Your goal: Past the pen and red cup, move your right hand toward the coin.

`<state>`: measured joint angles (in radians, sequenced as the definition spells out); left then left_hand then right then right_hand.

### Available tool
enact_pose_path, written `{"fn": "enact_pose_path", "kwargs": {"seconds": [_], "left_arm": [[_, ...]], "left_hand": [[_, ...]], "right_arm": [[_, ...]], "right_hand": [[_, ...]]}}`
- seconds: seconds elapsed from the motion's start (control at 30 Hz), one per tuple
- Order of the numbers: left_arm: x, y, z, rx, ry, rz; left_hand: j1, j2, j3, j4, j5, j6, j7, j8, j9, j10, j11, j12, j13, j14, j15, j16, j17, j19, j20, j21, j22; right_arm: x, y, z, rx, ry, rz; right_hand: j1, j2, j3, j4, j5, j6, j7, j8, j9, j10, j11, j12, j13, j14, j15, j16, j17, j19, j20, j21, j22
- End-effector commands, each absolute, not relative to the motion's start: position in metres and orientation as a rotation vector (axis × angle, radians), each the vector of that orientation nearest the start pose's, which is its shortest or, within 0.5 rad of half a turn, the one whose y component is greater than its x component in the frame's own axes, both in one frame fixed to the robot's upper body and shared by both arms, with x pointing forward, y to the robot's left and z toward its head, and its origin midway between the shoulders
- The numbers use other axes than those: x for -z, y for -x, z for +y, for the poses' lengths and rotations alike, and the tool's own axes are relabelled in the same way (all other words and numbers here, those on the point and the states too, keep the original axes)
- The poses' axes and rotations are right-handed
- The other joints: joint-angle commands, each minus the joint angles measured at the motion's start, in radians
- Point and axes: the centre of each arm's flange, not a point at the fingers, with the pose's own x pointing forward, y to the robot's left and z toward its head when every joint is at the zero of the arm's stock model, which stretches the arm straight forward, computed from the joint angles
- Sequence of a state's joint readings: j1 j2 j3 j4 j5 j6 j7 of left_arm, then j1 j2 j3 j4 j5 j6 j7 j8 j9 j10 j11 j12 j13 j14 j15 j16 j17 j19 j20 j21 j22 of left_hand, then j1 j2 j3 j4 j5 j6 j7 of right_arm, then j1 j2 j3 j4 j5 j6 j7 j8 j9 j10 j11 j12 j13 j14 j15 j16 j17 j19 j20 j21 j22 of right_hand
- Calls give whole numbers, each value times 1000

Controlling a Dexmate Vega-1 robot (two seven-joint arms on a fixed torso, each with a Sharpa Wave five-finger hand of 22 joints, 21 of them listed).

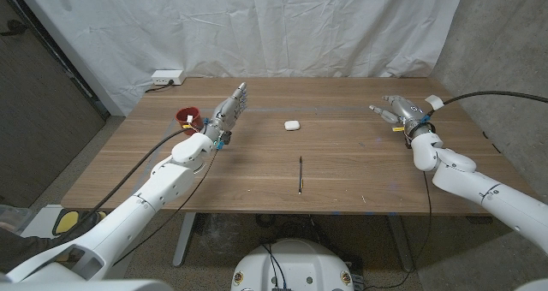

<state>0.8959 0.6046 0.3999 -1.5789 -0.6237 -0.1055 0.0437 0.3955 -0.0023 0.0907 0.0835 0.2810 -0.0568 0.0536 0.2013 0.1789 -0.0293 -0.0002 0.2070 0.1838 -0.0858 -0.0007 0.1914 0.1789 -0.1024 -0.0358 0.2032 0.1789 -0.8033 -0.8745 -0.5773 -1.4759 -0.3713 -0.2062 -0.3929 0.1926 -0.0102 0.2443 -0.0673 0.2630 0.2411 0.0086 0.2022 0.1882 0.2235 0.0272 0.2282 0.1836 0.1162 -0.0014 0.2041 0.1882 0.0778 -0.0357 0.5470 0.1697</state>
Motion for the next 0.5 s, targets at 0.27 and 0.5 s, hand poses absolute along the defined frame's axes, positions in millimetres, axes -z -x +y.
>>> {"fn": "enact_pose_path", "kwargs": {"seconds": [0.27,0.5], "left_arm": [[5,-610,255,264,-62,-567],[7,-609,259,260,-54,-576]], "left_hand": [[3,8,-5,1,-3,8,1,-1,6,6,4,1,4,2,3,-1,4,4,-48,1,2],[4,9,-6,1,-4,10,0,-1,6,8,5,1,4,3,4,-1,4,6,-47,2,2]], "right_arm": [[24,-647,-372,390,1292,-438],[25,-651,-371,378,1311,-414]], "right_hand": [[6,4,2,-7,7,-9,-6,-5,2,-1,-2,-7,3,4,2,-3,4,18,-28,-4,5],[6,5,2,-8,8,-11,-9,-6,3,-1,-6,-8,3,7,0,-2,4,27,-28,-5,5]]}}
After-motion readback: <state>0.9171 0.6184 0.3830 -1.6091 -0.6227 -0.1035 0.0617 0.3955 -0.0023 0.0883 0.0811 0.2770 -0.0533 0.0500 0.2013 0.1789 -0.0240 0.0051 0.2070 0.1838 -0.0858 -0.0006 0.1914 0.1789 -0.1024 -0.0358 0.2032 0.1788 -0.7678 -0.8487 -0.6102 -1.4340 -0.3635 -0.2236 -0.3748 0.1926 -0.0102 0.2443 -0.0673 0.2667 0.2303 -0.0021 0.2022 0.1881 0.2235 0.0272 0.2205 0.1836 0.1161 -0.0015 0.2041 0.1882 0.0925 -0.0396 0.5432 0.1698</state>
